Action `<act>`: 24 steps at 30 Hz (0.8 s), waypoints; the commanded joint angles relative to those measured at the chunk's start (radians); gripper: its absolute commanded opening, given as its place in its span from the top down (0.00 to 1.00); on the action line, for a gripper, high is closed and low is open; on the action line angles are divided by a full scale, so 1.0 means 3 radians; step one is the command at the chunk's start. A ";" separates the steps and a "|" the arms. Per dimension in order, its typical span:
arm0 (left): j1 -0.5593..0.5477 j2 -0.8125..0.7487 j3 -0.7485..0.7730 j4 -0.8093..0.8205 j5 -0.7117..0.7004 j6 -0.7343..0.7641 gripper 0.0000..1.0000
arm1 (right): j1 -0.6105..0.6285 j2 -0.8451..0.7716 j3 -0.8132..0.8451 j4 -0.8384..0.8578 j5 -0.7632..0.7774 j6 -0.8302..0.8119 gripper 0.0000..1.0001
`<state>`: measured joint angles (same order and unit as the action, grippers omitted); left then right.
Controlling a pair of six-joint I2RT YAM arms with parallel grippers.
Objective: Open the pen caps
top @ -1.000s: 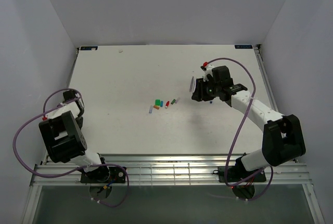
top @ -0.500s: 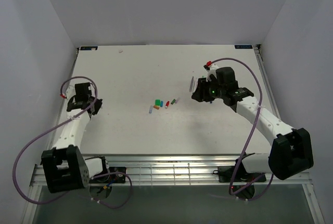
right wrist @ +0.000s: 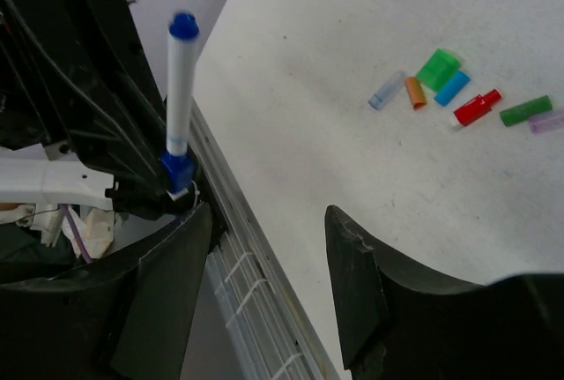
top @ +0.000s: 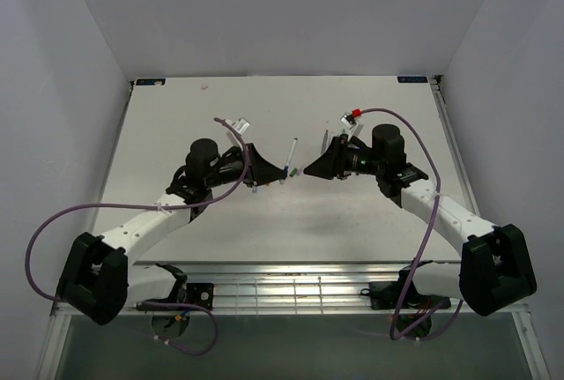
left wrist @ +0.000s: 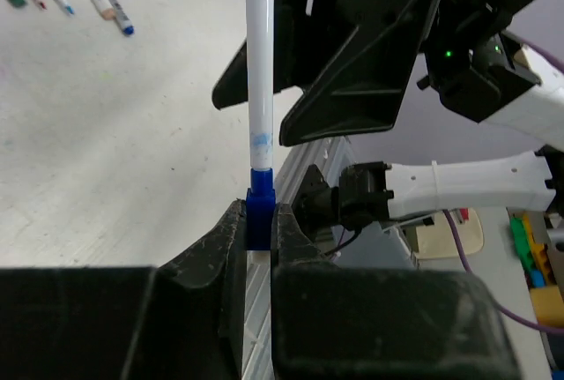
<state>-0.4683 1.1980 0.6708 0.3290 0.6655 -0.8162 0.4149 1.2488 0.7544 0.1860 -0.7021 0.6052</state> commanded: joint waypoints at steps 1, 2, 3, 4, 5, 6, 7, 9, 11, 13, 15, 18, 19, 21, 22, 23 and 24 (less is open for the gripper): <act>-0.0294 0.0005 0.0014 0.0488 0.0226 0.0179 1.00 | 0.0018 -0.0118 0.0083 0.0526 -0.0242 0.0223 0.39; -0.0341 0.0071 0.0029 0.0504 0.0201 0.0174 1.00 | 0.0023 -0.0128 0.0093 0.0505 -0.0222 0.0202 0.39; -0.0387 0.0117 0.0049 0.0519 0.0175 0.0174 1.00 | 0.0023 -0.0143 0.0098 0.0480 -0.0176 0.0161 0.39; -0.0463 0.0153 0.0075 0.0524 0.0154 0.0174 1.00 | 0.0023 -0.0209 0.0078 0.0454 -0.0120 0.0146 0.39; -0.0494 0.0214 0.0085 0.0534 0.0104 0.0174 1.00 | 0.0018 -0.0250 0.0053 0.0459 -0.0058 0.0135 0.39; -0.0525 0.0245 0.0095 0.0560 0.0083 0.0164 1.00 | 0.0023 -0.0291 0.0017 0.0479 0.0033 0.0135 0.39; -0.0581 0.0276 0.0111 0.0570 0.0073 0.0159 1.00 | 0.0023 -0.0337 -0.0039 0.0520 0.0055 0.0145 0.39; -0.0622 0.0352 0.0136 0.0585 0.0022 0.0149 1.00 | 0.0018 -0.0333 -0.0040 0.0541 0.0019 0.0151 0.40; -0.0658 0.0394 0.0162 0.0591 -0.0004 0.0143 1.00 | 0.0018 -0.0322 -0.0050 0.0602 -0.0017 0.0202 0.41; -0.0674 0.0414 0.0162 0.0596 -0.0055 0.0143 1.00 | 0.0023 -0.0343 -0.0101 0.0719 -0.0017 0.0329 0.43; -0.0674 0.0404 0.0157 0.0591 -0.0121 0.0154 1.00 | 0.0023 -0.0353 -0.0137 0.0771 -0.0017 0.0350 0.45; -0.0674 0.0292 0.0086 0.0555 -0.0396 0.0149 1.00 | 0.0023 -0.0419 -0.0162 0.0665 0.0090 0.0325 0.48; -0.0674 0.0190 0.0050 0.0540 -0.0519 0.0098 1.00 | 0.0018 -0.0485 -0.0162 0.0598 0.0136 0.0294 0.48; -0.0674 0.0098 -0.0042 0.0514 -0.0709 0.0062 1.00 | 0.0018 -0.0542 -0.0157 0.0495 0.0223 0.0192 0.48; -0.0674 0.0067 -0.0053 0.0499 -0.0821 0.0052 1.00 | 0.0018 -0.0588 -0.0152 0.0414 0.0239 0.0156 0.48; -0.0674 0.0046 -0.0053 0.0488 -0.0848 0.0026 1.00 | 0.0018 -0.0609 -0.0142 0.0398 0.0239 0.0136 0.48; -0.0674 0.0051 -0.0043 0.0458 -0.0863 0.0026 1.00 | 0.0018 -0.0609 -0.0122 0.0393 0.0208 0.0125 0.48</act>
<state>-0.6651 1.2530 0.6666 0.4938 0.5018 -0.7979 0.4141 1.1004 0.7036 0.2974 -0.6498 0.6716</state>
